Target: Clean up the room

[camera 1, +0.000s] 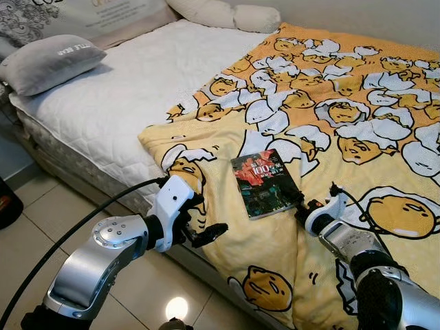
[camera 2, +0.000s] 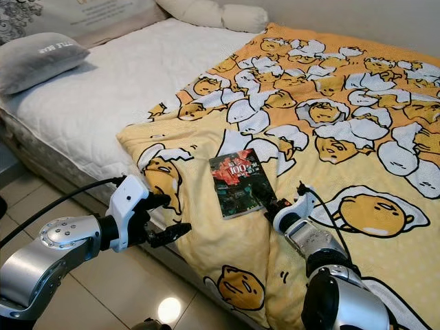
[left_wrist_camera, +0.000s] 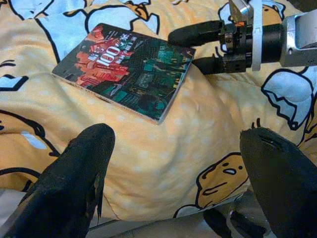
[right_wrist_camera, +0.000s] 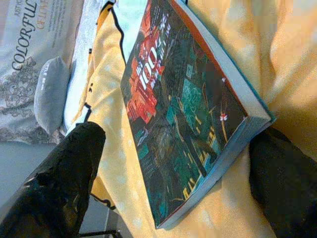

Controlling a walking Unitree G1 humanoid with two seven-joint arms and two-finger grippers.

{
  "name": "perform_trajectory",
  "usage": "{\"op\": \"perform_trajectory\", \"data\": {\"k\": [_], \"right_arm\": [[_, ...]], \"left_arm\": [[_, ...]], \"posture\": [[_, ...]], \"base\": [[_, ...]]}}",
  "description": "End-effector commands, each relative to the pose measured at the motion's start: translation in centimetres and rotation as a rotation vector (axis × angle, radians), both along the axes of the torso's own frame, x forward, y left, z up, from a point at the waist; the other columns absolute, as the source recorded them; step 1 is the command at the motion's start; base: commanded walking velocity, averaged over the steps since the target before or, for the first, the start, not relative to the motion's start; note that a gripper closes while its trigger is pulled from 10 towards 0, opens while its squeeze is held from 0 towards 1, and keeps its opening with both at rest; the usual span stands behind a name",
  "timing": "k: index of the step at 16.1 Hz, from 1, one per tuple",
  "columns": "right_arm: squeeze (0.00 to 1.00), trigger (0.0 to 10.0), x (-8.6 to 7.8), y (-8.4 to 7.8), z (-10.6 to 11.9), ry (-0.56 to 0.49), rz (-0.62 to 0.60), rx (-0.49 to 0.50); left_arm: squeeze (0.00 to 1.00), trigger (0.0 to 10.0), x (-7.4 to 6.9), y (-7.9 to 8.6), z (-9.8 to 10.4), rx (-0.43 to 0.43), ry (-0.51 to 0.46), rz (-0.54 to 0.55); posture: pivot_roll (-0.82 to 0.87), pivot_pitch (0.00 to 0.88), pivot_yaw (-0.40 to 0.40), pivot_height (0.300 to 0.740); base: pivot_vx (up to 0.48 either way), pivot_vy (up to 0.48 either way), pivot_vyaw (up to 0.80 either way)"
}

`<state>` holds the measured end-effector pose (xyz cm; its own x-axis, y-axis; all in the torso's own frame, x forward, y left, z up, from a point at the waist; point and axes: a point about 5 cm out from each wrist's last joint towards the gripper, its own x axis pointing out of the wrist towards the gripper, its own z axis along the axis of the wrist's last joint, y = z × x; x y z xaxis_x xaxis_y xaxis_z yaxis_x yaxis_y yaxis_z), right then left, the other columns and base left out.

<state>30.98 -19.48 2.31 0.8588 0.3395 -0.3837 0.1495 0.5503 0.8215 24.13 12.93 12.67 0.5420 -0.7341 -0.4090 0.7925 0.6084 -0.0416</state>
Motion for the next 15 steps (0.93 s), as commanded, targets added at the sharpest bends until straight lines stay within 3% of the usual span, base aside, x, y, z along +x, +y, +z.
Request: {"op": "perform_trajectory", "data": {"k": [1, 6, 12, 15], "right_arm": [[0.0, 10.0, 1.1, -0.2, 1.5, -0.071, 0.018, -0.02], [0.0, 10.0, 1.4, -1.1, 2.6, -0.142, 0.038, -0.018], [0.0, 10.0, 1.2, -0.1, 3.0, -0.195, 0.174, -0.038], [0.0, 10.0, 1.0, 0.6, 2.5, -0.173, 0.2, -0.061]], "left_arm": [[1.0, 10.0, 0.0, 0.0, 0.2, 0.009, -0.013, -0.002], [1.0, 10.0, 0.1, -0.1, 0.2, 0.013, -0.018, -0.002], [1.0, 10.0, 0.1, 0.0, 0.1, 0.023, -0.018, -0.004], [1.0, 10.0, 0.1, 0.0, 0.0, 0.024, -0.017, -0.007]], "posture": [[0.1, 0.0, 0.048, 0.74], [0.1, 0.0, 0.051, 0.74], [0.1, 0.0, 0.049, 0.74], [0.1, 0.0, 0.049, 0.74]], "base": [[0.0, 0.0, 0.0], [0.0, 0.0, 0.0], [0.0, 0.0, 0.0], [0.0, 0.0, 0.0]]}}
